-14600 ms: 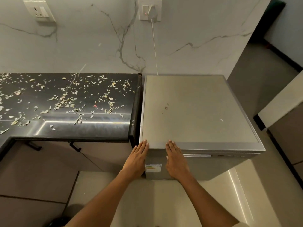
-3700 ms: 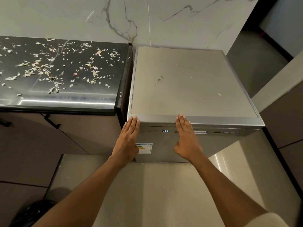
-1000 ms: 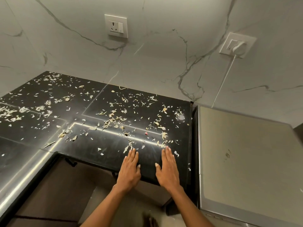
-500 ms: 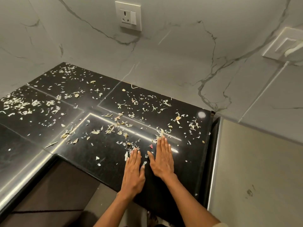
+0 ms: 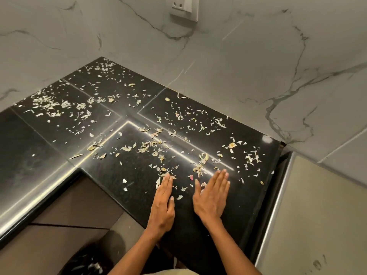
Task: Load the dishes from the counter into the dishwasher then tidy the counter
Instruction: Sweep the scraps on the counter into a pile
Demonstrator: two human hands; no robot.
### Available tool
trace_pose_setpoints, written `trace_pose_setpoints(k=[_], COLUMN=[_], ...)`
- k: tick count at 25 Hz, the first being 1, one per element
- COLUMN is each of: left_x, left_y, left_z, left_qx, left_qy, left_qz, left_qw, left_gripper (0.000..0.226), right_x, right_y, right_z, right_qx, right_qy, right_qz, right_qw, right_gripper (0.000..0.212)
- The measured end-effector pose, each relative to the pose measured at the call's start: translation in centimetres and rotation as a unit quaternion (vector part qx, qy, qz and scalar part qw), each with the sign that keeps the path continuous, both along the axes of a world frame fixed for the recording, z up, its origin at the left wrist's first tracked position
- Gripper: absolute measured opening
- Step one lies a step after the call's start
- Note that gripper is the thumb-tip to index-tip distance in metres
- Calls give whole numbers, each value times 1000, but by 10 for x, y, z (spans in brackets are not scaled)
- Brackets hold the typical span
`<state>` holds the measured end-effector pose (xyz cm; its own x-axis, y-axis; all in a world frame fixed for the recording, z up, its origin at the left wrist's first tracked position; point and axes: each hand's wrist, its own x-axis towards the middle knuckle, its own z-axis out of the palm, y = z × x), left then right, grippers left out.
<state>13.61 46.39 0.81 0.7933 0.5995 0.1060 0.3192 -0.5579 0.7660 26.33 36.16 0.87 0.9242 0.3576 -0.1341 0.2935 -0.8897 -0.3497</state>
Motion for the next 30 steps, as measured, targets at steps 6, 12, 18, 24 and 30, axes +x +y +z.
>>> trace_pose_setpoints(k=[6, 12, 18, 24, 30], left_x=[-9, -33, -49, -47, -70], left_y=[16, 50, 74, 103, 154], left_z=[3, 1, -7, 15, 31], left_qx=[-28, -14, -60, -209, -341], left_qy=[-65, -74, 39, 52, -107], left_qz=[113, 265, 246, 125, 168], left_qw=[991, 961, 966, 969, 919], left_gripper=[63, 66, 67, 62, 66], right_x=[-2, -37, -58, -52, -94], right_y=[86, 26, 70, 184, 158], right_z=[10, -2, 0, 13, 11], right_qx=[75, 112, -13, 17, 131], right_qy=[69, -29, 23, 75, -65], right_qz=[201, 89, 85, 171, 391], right_qw=[974, 989, 996, 982, 909], right_gripper=[78, 81, 95, 90, 69])
